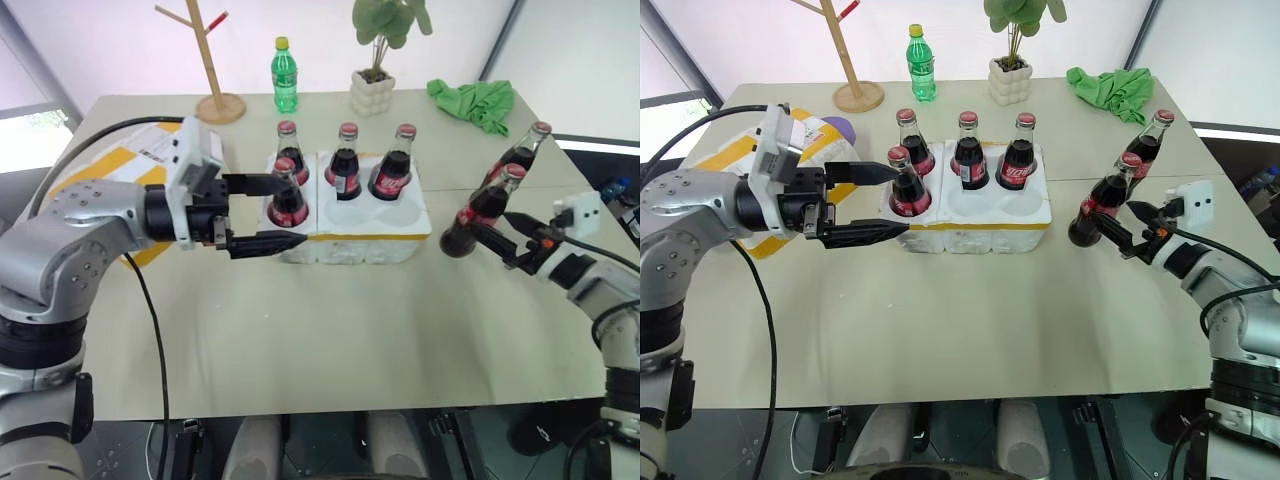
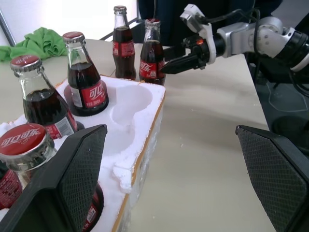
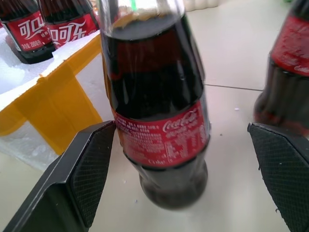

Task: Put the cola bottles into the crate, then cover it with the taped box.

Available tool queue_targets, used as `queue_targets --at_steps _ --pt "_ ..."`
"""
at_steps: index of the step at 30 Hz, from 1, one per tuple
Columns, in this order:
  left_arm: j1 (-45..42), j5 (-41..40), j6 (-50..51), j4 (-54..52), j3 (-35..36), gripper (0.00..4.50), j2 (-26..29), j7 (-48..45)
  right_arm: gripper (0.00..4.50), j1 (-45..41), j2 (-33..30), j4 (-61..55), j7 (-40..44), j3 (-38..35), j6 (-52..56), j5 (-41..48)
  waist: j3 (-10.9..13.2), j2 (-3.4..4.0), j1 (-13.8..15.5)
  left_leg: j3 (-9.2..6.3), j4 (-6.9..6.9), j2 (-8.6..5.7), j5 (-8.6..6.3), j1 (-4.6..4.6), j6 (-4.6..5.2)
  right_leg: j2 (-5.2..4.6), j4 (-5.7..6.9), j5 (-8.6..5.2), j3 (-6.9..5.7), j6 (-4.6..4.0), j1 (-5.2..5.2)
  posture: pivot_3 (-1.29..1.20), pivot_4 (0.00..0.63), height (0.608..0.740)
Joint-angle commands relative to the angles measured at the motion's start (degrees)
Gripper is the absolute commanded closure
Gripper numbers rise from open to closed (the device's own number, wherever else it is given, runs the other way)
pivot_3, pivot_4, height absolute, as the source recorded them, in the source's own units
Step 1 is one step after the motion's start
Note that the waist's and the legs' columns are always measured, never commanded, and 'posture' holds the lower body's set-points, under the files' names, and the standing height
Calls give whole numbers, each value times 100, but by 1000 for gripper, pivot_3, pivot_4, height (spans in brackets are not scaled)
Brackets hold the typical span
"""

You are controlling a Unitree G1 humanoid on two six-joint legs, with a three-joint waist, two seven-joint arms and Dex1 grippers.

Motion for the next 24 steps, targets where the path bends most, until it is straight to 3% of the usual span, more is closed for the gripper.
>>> queue_targets --at_steps 1,10,13,15,24 --pt "-119 27 -109 -74 17 35 2 13 0 -245 75 207 -11 11 -214 -56 0 0 1 0 0 0 0 -1 0 0 0 0 1 0 0 0 150 740" --pt "-55 30 -127 -111 7 35 25 11 0 -683 324 855 49 247 -530 -220 0 0 -7 0 0 0 0 0 0 1 0 1 0 1 0 0 150 740" --pt "-54 26 -125 -120 12 0 19 27 845 -785 375 981 49 223 -606 -202 0 0 -5 0 -1 0 0 0 0 1 0 1 0 1 0 0 150 740" --pt "-42 31 -130 -133 6 0 15 34 1696 -804 374 974 92 193 -615 -165 0 0 -4 0 0 0 0 0 0 1 0 1 1 2 0 0 150 740" --pt "139 -58 -48 -224 192 0 117 149 1673 -997 -206 409 375 -80 -246 145 5 8 -3 0 -3 0 0 0 0 1 0 1 1 1 -1 0 150 740"
